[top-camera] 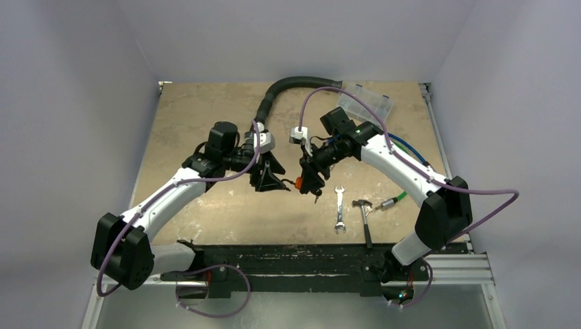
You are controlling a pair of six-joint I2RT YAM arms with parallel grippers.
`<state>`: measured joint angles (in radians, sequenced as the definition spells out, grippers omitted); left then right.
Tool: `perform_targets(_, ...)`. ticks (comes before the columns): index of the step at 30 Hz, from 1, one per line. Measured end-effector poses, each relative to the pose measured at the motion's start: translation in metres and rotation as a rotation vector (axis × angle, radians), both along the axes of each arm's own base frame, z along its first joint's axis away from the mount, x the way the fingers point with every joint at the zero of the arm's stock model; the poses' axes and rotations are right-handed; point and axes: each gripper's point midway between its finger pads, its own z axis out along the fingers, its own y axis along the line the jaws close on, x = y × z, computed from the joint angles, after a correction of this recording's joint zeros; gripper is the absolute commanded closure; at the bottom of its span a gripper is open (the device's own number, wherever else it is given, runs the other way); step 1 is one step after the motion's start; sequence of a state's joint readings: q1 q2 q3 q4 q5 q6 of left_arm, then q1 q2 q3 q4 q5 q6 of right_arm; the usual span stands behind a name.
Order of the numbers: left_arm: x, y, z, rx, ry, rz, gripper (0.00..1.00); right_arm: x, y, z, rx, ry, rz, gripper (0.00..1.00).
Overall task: Lock with the key
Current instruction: Pick up the lock from the center of the board, then lock the lock.
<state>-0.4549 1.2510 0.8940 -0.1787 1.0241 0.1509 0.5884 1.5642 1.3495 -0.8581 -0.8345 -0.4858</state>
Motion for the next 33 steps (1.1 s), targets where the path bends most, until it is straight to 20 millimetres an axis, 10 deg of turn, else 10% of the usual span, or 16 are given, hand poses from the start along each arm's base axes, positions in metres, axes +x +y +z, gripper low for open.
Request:
perform_targets(6,-0.004,-0.004,-0.008,0.013,0.013,-0.010,0.59,-0.003,0.002,0.002,0.014,0.014,0.010,1.00)
perform_targets(12,-0.006,-0.005,-0.010,0.017,0.018,-0.014,1.00,-0.004,0.003,0.002,0.014,0.014,0.013,1.00)
perform_targets(14,-0.007,-0.004,-0.011,0.019,0.023,-0.018,1.00,-0.004,0.003,0.002,0.013,0.013,0.012,0.94)
perform_targets(17,-0.008,-0.005,-0.011,0.020,0.026,-0.021,1.00,-0.005,0.003,0.002,0.014,0.016,0.012,0.40)
perform_targets(19,-0.009,-0.005,-0.010,0.022,0.033,-0.019,1.00,-0.004,0.003,0.003,0.013,0.021,0.008,0.23)
perform_targets(33,0.011,-0.010,0.033,0.010,0.188,0.092,1.00,0.065,0.002,0.068,0.209,-0.139,-0.182,0.10)
